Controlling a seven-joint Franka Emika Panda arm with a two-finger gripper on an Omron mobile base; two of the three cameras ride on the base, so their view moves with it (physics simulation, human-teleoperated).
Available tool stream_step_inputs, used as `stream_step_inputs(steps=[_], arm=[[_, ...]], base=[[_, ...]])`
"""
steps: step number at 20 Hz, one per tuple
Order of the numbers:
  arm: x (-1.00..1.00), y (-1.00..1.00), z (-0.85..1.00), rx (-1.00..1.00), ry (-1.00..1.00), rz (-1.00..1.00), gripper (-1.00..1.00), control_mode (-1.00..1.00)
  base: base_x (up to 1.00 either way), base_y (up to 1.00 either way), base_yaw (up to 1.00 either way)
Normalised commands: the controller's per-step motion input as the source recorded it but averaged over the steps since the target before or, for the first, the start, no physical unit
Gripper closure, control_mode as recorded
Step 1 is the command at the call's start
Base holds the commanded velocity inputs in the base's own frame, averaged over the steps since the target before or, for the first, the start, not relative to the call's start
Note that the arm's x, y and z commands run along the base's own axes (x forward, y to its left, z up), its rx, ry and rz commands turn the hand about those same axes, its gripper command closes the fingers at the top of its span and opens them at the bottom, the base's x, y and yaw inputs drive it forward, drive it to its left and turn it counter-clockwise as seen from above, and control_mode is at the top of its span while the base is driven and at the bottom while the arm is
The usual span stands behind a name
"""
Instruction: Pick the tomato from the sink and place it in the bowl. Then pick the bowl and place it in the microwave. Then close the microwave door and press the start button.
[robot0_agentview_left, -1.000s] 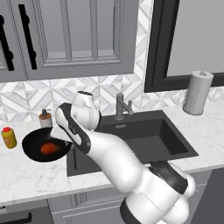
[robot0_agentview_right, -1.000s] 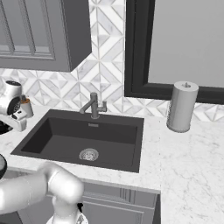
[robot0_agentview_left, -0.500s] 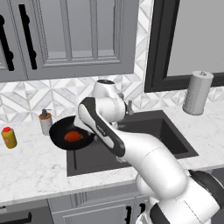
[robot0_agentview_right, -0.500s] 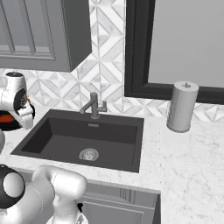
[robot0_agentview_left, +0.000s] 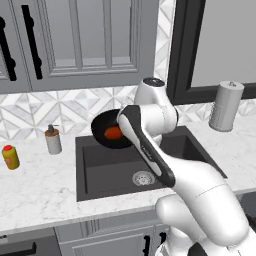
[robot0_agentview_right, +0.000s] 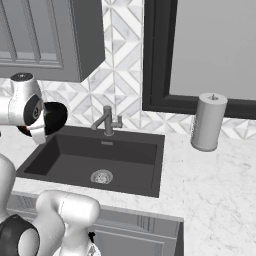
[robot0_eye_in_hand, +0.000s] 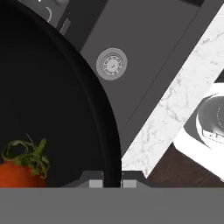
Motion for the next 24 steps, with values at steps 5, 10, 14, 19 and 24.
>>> stream_step_inputs(steps=[5,10,14,19,24], arm=[[-0.16,-0.93,0.54,0.00,-0.01,-0.41,1.00,-1.00],[-0.09,-0.92,0.49,0.00,0.01,-0.28,1.00,-1.00],[0.00,-0.66,0.50,0.02,0.03,-0.16,1.00,-1.00],[-0.33,-0.32,0.22,0.07,0.00,0.00,1.00,-1.00],[-0.41,-0.08,0.29,0.08,-0.19,0.00,1.00,-1.00]], base=[[0.00,0.00,0.00],[0.00,0.00,0.00],[0.00,0.00,0.00],[0.00,0.00,0.00],[0.00,0.00,0.00]])
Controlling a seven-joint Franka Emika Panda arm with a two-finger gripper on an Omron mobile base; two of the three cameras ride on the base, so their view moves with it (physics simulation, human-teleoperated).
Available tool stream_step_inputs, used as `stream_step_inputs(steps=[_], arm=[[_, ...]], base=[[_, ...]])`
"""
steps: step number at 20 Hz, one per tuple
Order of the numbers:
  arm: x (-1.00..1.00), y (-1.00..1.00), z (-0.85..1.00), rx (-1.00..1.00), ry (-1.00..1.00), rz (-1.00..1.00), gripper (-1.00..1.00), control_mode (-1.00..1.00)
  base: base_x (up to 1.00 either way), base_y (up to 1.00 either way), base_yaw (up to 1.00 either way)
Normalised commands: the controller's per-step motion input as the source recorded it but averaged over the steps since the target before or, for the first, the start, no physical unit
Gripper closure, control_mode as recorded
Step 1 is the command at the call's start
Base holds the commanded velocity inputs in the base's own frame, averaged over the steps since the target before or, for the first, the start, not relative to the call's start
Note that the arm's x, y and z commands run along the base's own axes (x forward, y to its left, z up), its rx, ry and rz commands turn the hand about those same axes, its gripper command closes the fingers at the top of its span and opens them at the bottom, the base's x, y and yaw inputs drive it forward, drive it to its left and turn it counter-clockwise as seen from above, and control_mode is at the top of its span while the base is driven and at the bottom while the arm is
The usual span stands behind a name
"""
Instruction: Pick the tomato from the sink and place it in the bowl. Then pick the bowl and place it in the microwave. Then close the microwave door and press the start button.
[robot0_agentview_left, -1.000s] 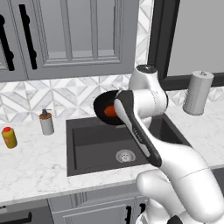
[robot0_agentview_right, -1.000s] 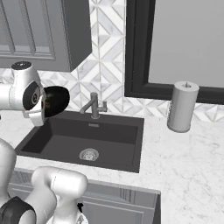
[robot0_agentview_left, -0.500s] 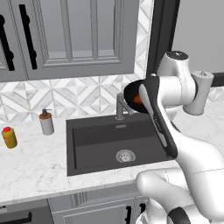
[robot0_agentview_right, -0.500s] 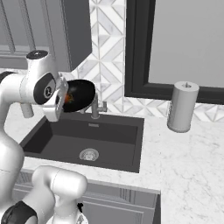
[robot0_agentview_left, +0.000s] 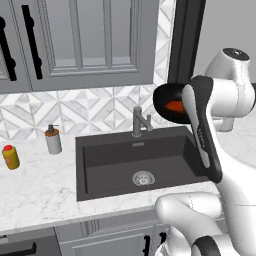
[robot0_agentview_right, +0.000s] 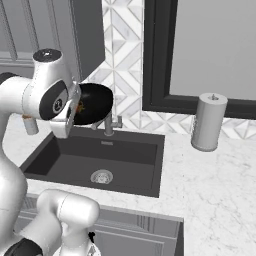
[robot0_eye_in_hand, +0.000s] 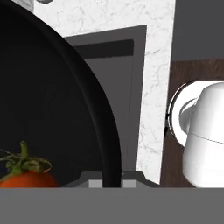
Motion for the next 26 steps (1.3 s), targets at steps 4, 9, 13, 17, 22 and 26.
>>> stream_step_inputs(steps=[4,9,13,17,22,26], arm=[[-0.36,0.04,0.50,0.00,-0.08,-0.05,1.00,-1.00],[-0.77,0.00,0.47,0.00,0.14,-0.13,1.00,-1.00],[-0.95,0.00,0.20,0.00,-0.03,-0.07,1.00,-1.00],[-0.62,0.00,0.16,0.00,-0.14,-0.01,1.00,-1.00],[-0.08,0.00,0.09,0.00,-0.19,0.00,1.00,-1.00],[-0.09,0.00,0.07,0.00,-0.27,0.00,1.00,-1.00]], base=[[0.00,0.00,0.00],[0.00,0.00,0.00],[0.00,0.00,0.00],[0.00,0.00,0.00],[0.00,0.00,0.00],[0.00,0.00,0.00]])
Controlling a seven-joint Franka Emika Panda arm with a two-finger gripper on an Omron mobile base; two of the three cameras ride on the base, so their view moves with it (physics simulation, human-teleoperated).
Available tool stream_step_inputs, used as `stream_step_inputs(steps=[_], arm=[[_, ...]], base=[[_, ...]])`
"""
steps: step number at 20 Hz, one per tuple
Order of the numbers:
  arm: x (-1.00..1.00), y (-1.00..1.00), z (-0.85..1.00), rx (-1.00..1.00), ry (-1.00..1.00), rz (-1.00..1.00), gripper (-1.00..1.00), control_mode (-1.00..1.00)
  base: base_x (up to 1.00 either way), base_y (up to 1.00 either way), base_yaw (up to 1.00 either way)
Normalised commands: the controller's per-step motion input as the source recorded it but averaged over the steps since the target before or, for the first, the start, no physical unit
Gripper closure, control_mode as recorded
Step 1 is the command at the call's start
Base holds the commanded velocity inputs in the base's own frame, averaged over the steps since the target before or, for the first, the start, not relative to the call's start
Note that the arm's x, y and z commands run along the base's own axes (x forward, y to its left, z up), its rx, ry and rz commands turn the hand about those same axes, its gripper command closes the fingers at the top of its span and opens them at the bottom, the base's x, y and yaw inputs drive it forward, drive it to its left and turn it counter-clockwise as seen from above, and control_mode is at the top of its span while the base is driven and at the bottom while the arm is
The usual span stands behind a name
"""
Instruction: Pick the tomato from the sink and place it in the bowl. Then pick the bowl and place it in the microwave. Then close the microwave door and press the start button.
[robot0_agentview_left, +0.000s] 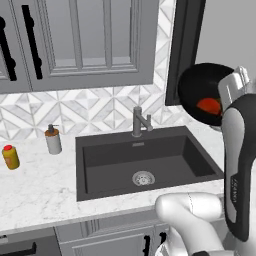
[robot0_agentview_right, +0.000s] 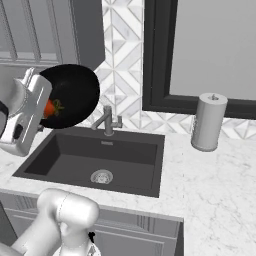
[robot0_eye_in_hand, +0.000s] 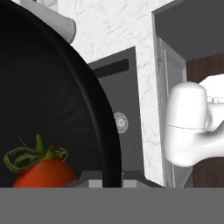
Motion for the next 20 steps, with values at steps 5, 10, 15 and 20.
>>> stream_step_inputs(steps=[5,10,15,20], arm=[[-0.18,0.03,0.01,0.00,-0.13,0.00,1.00,1.00],[0.00,0.00,0.00,0.00,0.00,0.00,1.00,1.00],[0.00,0.00,0.00,0.00,0.00,0.00,1.00,1.00],[0.00,0.00,0.00,0.00,0.00,0.00,1.00,1.00]], base=[[-0.46,0.01,0.00],[-1.00,0.63,0.02],[-0.82,1.00,0.34],[-0.12,0.78,0.85]])
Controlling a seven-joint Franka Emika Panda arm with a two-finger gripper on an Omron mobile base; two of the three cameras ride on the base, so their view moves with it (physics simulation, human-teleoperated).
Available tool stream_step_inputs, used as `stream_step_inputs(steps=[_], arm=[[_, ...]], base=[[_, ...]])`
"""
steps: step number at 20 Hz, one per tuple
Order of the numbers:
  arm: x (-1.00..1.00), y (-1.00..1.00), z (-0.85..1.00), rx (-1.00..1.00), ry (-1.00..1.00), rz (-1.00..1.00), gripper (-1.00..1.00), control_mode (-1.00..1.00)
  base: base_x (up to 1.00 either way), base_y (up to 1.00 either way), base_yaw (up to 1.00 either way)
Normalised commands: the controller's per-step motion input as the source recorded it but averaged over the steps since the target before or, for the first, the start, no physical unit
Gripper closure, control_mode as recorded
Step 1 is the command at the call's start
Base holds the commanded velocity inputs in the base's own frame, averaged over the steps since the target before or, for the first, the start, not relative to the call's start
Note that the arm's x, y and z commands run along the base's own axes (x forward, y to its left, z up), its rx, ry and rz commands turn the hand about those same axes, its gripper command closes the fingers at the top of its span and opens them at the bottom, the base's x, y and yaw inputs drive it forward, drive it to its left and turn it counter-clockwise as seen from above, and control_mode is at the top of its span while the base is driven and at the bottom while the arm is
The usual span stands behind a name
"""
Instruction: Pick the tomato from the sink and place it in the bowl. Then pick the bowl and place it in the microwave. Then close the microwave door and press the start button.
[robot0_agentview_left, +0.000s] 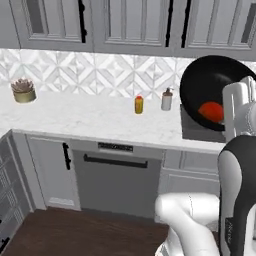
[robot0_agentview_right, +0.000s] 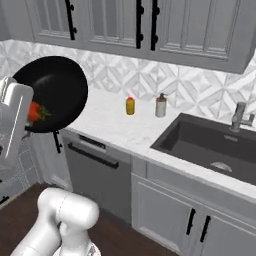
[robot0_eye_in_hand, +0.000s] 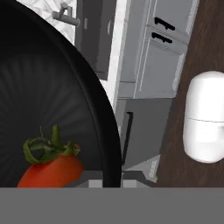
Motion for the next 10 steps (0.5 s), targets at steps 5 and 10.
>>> stream_step_inputs(steps=[5,10], arm=[[0.00,0.00,0.00,0.00,0.00,0.00,1.00,1.00],[0.00,0.00,0.00,0.00,0.00,0.00,1.00,1.00]], base=[[0.00,0.11,1.00],[0.00,0.00,1.00]])
